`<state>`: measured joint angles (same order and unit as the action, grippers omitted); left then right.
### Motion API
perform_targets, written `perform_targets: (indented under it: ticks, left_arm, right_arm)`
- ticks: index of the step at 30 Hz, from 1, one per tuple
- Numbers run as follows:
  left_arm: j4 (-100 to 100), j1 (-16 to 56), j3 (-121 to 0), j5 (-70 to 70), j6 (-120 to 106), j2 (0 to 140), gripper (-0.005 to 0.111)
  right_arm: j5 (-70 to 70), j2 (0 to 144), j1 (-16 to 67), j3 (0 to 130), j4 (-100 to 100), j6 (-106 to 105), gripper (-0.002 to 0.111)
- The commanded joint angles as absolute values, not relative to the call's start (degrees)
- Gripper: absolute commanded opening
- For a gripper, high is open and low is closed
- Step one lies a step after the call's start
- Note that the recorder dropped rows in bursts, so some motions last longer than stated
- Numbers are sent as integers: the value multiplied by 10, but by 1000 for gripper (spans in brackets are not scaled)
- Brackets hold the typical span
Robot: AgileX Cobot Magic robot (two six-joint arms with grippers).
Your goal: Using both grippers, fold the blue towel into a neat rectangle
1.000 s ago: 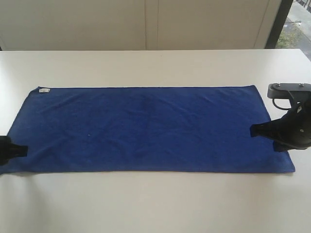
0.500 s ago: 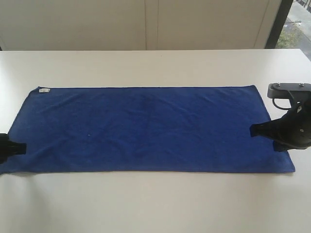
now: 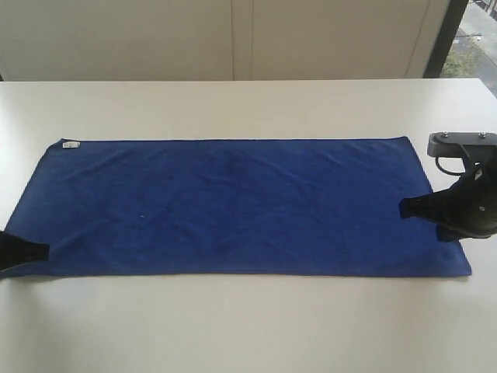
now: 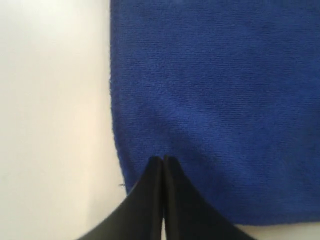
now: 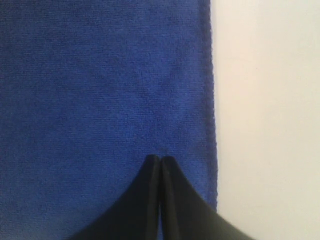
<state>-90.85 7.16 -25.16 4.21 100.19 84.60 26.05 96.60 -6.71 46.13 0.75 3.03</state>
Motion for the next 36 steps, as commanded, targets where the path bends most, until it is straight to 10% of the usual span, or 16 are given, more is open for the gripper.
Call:
perform_targets:
  ticks: [1, 36]
  left_arm:
    - [-908, 71, -254, 6, 1005, 846, 0]
    - [-909, 71, -254, 26, 990, 886, 0]
  right_arm:
    - [256, 961, -68, 459, 6, 32, 0]
    - [256, 961, -68, 459, 6, 32, 0]
